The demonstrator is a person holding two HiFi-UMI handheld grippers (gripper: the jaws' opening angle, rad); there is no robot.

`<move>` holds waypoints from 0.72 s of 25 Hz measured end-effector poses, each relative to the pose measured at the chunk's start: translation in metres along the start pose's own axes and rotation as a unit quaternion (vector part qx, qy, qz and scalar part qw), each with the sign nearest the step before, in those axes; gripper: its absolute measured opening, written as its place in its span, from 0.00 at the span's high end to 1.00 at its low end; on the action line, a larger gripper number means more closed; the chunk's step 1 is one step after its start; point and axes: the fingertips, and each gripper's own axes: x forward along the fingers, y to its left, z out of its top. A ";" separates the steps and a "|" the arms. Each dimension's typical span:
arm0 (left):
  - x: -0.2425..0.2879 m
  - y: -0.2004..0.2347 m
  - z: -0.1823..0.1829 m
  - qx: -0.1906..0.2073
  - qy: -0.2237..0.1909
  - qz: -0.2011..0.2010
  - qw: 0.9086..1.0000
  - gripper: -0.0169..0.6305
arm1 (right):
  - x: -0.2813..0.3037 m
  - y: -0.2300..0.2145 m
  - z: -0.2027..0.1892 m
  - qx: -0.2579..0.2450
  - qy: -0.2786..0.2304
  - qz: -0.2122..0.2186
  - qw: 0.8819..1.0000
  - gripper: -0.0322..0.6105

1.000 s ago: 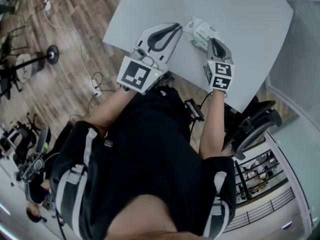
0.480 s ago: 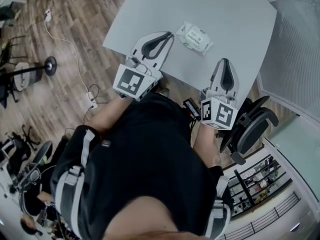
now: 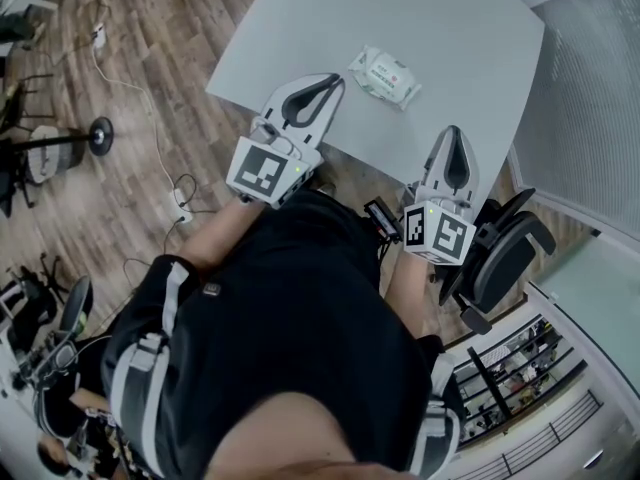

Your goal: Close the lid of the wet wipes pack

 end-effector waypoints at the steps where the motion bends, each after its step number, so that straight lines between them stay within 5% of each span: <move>1: -0.001 -0.001 0.000 0.002 -0.001 0.001 1.000 0.91 | -0.001 -0.001 -0.001 0.000 0.000 -0.001 1.000 0.91; 18: -0.014 -0.012 0.004 0.018 -0.009 0.016 1.000 0.91 | -0.019 0.000 -0.002 -0.012 0.007 0.005 1.000 0.91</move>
